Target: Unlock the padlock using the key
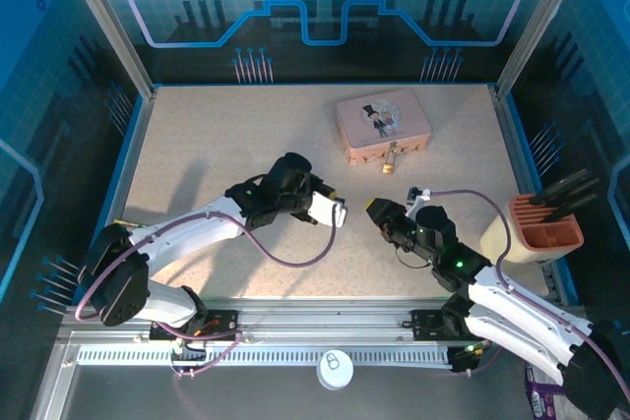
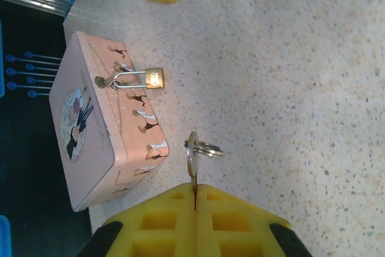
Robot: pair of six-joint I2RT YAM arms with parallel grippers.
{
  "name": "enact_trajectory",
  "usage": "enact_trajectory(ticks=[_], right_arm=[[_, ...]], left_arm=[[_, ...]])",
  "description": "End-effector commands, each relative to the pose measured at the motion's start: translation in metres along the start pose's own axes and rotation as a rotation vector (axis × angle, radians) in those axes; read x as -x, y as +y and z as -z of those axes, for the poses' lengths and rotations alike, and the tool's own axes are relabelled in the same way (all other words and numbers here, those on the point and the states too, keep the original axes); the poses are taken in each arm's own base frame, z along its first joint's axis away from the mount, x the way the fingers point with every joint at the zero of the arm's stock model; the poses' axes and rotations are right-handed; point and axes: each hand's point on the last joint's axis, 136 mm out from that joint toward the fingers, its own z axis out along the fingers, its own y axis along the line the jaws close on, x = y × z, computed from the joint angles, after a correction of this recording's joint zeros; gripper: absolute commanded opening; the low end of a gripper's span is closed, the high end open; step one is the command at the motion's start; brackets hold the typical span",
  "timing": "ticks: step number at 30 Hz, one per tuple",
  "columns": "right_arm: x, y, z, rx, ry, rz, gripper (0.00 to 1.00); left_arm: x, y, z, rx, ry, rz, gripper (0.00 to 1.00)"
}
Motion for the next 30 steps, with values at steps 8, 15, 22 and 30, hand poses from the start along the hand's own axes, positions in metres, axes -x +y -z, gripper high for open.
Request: enact_trajectory(ticks=[8,15,22,30], right_arm=[[-0.005,0.032,-0.013,0.17,0.043,-0.163,0.37],[-0.017,0.039,-0.019,0.162,0.088,-0.181,0.37],[-0.018,0.041,-0.018,0.164,0.088,-0.186,0.34],[-0.021,0.042,-0.019,0.161,0.094,-0.196,0.31]], left_arm=[[0.009,0.007,-0.006,0.074,0.067,-0.211,0.0],[0.015,0.009,-0.005,0.11,0.042,-0.218,0.0],[0.021,0.007,-0.003,0.113,0.01,-0.201,0.0],[0.027,0.007,-0.002,0.126,-0.009,-0.195,0.0]])
